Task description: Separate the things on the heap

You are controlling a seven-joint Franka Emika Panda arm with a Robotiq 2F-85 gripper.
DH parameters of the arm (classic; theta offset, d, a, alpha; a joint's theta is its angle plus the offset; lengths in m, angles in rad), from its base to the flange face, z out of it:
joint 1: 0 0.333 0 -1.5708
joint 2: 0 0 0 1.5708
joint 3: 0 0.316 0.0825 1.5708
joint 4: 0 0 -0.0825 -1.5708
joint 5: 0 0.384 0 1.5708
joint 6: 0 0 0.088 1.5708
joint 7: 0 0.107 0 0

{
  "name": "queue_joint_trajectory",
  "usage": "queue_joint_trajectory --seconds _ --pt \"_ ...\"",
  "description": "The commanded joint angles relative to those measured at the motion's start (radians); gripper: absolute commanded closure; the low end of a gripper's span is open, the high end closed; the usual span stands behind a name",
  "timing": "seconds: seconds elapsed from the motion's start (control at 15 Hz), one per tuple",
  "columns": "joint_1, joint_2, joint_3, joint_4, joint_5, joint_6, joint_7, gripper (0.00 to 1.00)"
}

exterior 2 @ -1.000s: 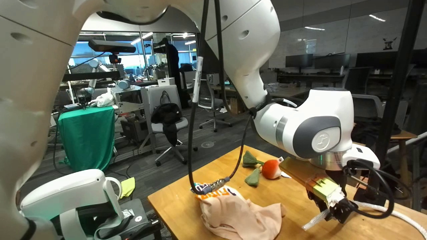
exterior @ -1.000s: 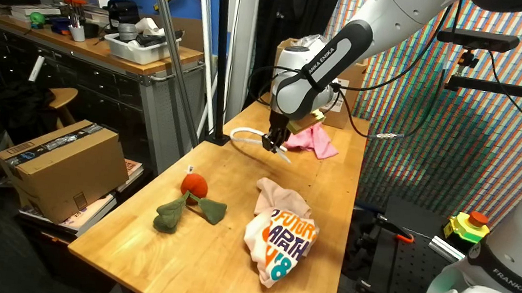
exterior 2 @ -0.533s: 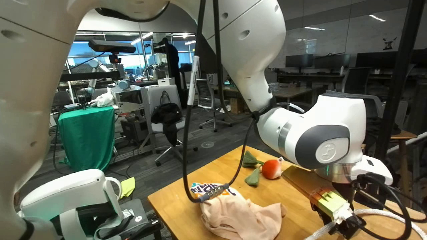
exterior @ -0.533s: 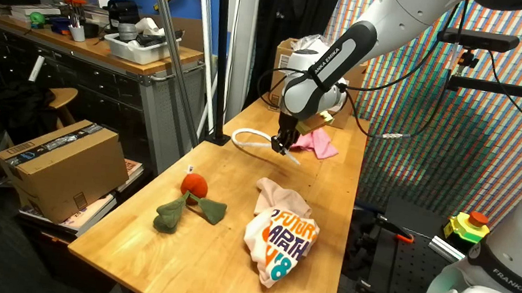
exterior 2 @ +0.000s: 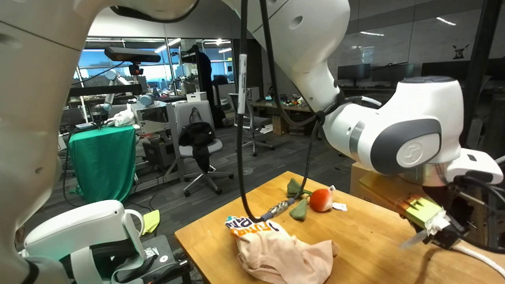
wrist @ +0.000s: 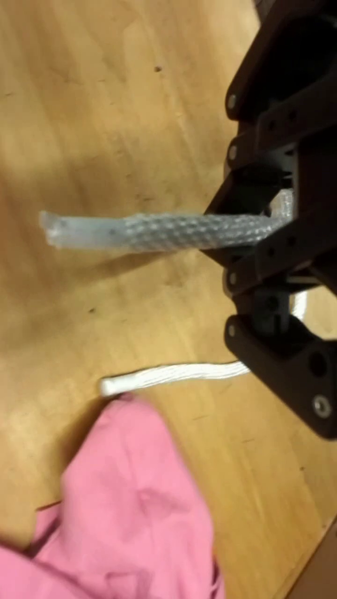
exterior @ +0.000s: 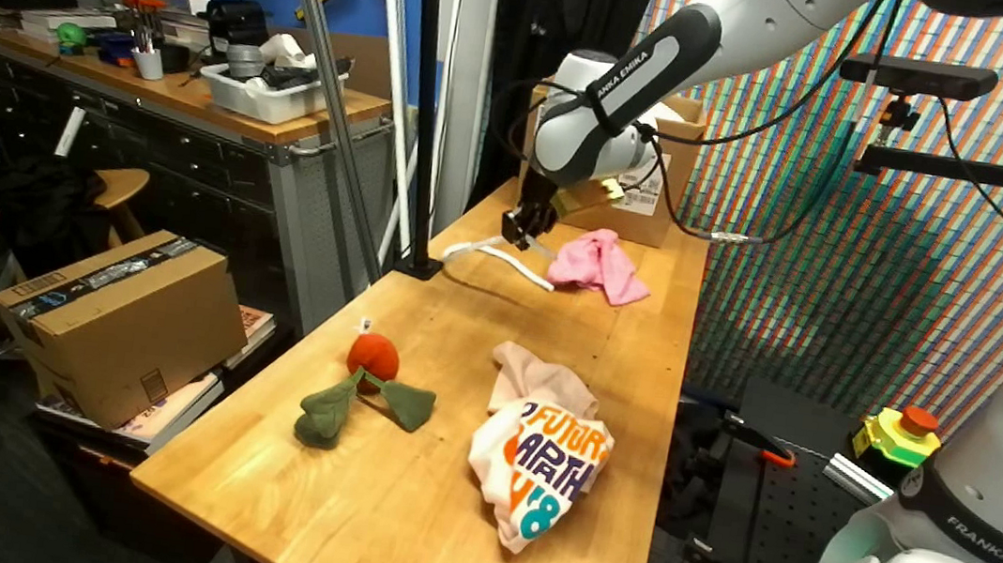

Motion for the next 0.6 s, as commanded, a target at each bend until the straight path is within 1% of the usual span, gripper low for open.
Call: queue_joint_trajectory --seconds 0.0,0.13,0.27,0.4,0.53 --pt "0.012 -0.019 0.036 0.109 0.068 0.056 0.031 0.97" --pt "0.028 0.000 0.044 0.186 0.085 0.077 0.052 0.97" --pt "0.041 0.015 0.043 0.236 0.088 0.081 0.070 0.97" --pt "0.051 0.032 0.032 0.259 0.076 0.083 0.083 0.97" --pt "0.054 0.045 0.015 0.250 0.064 0.082 0.093 0.97"
